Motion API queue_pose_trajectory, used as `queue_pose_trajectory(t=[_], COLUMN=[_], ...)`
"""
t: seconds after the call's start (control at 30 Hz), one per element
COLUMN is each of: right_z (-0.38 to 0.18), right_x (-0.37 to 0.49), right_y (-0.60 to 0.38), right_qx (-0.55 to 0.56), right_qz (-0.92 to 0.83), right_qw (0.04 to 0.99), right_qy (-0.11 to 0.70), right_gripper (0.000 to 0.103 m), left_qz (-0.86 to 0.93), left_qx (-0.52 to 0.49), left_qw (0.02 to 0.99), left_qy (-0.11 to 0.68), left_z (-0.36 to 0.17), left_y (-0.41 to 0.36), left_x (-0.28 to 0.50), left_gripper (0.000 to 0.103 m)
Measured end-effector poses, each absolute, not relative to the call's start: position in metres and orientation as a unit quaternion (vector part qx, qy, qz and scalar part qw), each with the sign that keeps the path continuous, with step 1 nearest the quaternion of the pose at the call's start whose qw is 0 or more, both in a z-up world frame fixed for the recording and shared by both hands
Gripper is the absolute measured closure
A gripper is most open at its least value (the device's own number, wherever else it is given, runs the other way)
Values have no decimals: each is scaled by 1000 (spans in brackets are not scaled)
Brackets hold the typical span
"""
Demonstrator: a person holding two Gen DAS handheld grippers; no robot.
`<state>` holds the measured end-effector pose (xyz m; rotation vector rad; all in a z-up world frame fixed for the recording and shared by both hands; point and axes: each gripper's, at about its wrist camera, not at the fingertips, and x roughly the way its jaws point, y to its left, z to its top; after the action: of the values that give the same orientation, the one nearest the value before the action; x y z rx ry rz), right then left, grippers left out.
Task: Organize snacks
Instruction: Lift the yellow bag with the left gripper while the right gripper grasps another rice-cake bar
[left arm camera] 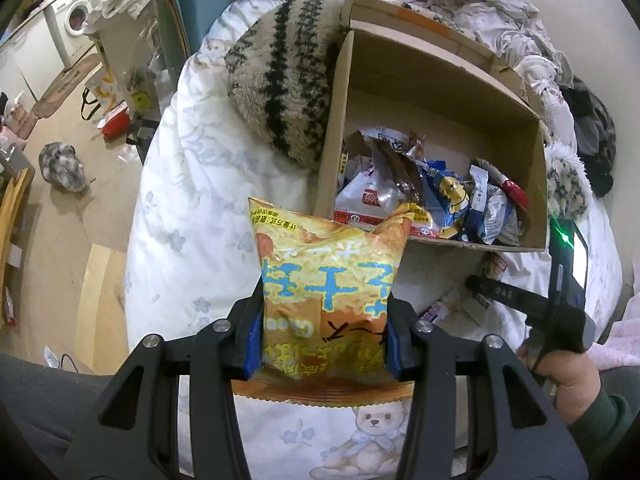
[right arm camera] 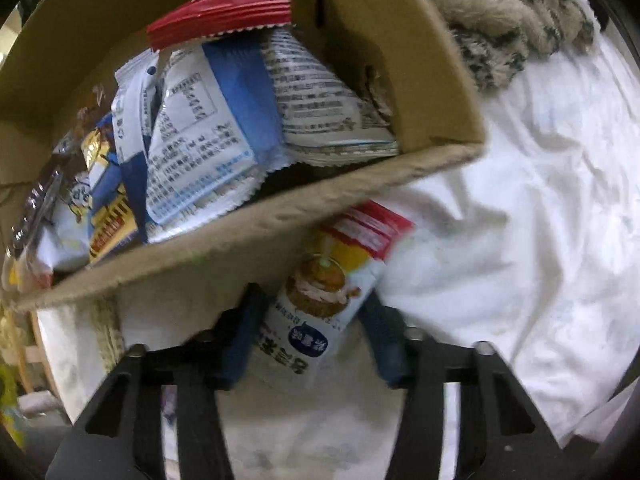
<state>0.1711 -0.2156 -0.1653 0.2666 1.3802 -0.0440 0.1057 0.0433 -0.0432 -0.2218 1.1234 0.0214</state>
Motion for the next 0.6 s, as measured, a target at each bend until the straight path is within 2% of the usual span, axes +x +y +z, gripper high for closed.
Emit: queue_pose_trajectory(t=[0.1, 0.6], right_z=[-163, -127], right_x=[161, 97], right_y=[-224, -213], right_qx=[133, 174], right_qz=[-15, 52], right_qw=[762, 759], right_qy=[634, 625], right_gripper=[69, 70], left_qz=[8, 27], left_qx=[-108, -91], left_qw=[840, 842], left_qy=[531, 530], left_z=[-43, -44], left_y=[44, 47], left_x=[104, 99], left_gripper=[60, 60])
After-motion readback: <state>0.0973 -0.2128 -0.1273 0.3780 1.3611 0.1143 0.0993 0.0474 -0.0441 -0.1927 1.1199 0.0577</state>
